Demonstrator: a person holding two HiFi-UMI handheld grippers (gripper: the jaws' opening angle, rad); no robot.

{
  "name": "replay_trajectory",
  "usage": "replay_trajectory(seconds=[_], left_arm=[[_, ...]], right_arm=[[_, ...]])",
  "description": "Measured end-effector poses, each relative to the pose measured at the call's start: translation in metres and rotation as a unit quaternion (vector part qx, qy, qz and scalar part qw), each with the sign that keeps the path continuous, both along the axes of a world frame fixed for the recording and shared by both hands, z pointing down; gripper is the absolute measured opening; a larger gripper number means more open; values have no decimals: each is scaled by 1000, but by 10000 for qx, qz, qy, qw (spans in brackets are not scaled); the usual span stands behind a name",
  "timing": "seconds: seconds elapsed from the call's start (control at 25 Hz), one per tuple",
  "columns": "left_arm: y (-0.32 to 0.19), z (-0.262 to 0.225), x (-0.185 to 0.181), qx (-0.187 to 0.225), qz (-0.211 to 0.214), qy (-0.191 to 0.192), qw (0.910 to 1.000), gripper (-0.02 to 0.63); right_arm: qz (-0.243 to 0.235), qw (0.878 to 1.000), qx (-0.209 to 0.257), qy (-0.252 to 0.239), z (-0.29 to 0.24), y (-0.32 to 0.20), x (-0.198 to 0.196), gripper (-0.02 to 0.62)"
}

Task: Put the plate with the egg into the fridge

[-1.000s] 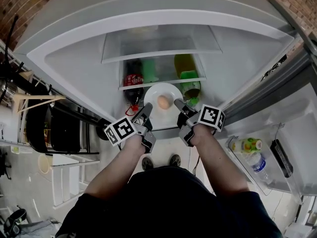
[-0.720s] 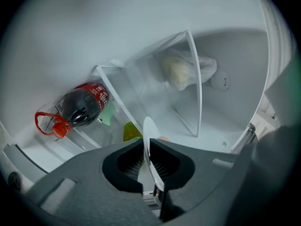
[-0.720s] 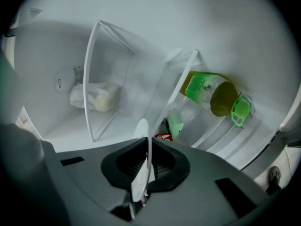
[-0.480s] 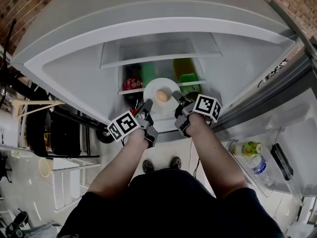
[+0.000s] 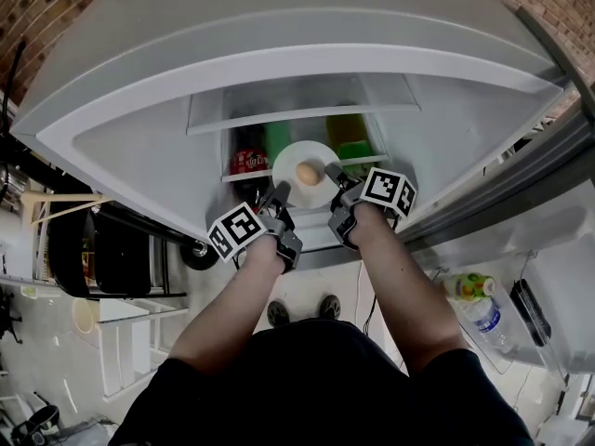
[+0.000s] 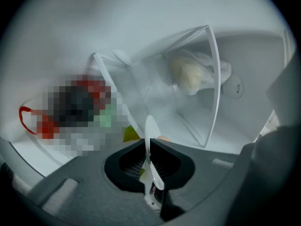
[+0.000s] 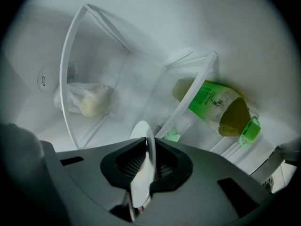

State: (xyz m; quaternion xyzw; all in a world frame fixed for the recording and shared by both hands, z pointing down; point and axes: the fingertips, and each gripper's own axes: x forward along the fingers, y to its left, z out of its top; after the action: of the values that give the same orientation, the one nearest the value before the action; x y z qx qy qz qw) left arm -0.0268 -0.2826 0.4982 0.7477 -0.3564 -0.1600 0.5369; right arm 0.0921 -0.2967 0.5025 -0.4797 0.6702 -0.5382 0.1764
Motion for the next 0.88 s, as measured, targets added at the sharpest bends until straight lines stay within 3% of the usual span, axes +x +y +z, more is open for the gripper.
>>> replay_trajectory(seconds=[0.48,0.88], left_arm=[[-14,3,2,54,-382,48,9992,32],[-24,1,-2,-71,-739,462,9962,23]], right_arm=[[172,9998,37,102,0,-20,3,29],[186,9987,106,458,-6,-23,2,48]])
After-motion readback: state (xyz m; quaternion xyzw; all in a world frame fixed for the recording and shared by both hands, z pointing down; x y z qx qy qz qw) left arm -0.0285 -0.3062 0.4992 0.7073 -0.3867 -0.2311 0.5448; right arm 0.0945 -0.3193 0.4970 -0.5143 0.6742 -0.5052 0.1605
